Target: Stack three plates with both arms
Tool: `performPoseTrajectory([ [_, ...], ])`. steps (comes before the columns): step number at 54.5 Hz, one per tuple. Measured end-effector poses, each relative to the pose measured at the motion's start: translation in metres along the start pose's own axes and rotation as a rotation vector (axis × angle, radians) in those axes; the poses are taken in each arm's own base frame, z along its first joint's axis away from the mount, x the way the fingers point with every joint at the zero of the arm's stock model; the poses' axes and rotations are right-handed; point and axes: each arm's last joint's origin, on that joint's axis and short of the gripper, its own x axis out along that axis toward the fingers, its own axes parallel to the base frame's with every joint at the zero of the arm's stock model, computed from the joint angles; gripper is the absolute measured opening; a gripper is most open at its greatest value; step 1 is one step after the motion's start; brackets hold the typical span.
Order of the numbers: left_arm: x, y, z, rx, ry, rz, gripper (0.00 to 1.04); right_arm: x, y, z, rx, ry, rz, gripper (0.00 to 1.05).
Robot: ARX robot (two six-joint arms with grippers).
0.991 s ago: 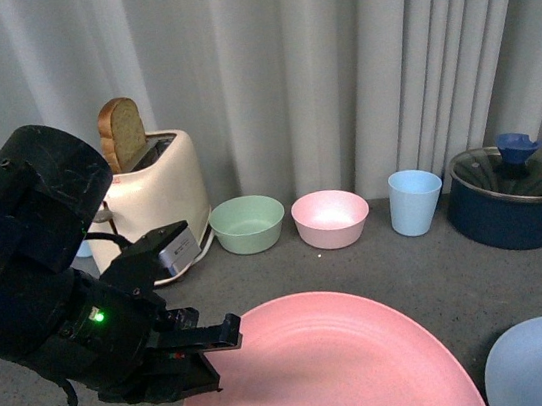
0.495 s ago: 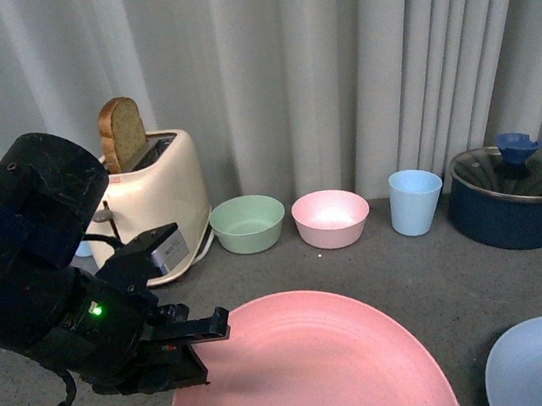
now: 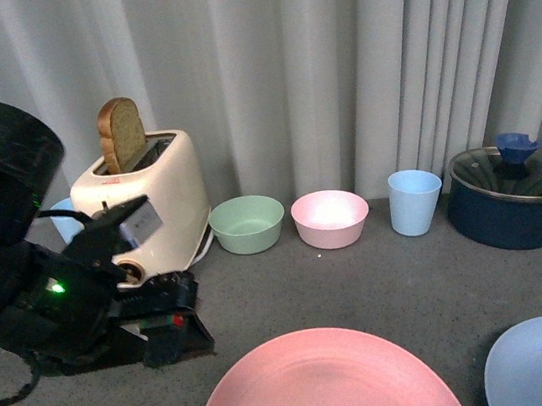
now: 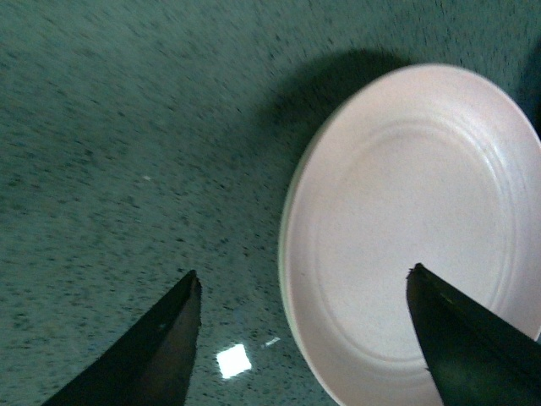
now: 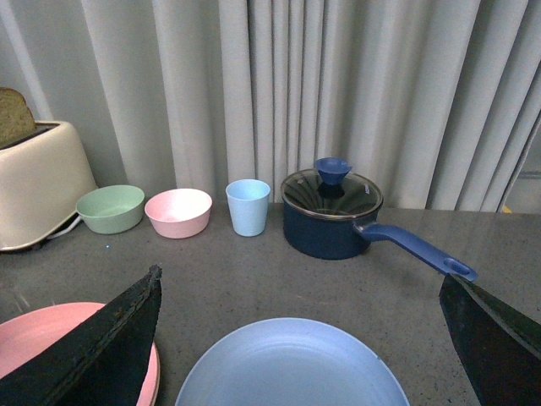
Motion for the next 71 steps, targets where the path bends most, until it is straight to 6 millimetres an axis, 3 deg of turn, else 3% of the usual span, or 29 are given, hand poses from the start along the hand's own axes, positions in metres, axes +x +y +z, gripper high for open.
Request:
performPoseTrajectory([
  [7,-0.032,0.009,0.002,0.04,-0.234,0.107,0.99,0.0,0.0,0.0,0.0,0.0,0.0,0.97],
  [13,-0.06,0.005,0.004,0.081,-0.413,0.173,0.98,0.0,0.0,0.0,0.0,0.0,0.0,0.97],
  [19,-0.063,0.003,0.005,0.089,-0.431,0.176,0.98,0.0,0.0,0.0,0.0,0.0,0.0,0.97],
  [25,-0.053,0.007,-0.02,0.092,-0.691,0.402,0.8,0.0,0.0,0.0,0.0,0.0,0.001,0.97],
  [33,-0.081,0.005,-0.047,0.097,-0.932,0.454,0.55,0.0,0.0,0.0,0.0,0.0,0.0,0.97],
  [39,-0.098,0.002,-0.064,0.099,-0.967,0.458,0.35,0.0,0.0,0.0,0.0,0.0,0.0,0.97],
  [48,-0.104,0.0,-0.098,0.103,-0.952,0.446,0.03,0.0,0.0,0.0,0.0,0.0,0.0,0.97],
  [56,-0.116,0.005,-0.119,0.096,-0.939,0.454,0.04,0.0,0.0,0.0,0.0,0.0,0.0,0.97],
  [71,-0.132,-0.004,-0.143,0.097,-0.939,0.453,0.04,0.0,0.0,0.0,0.0,0.0,0.0,0.97],
])
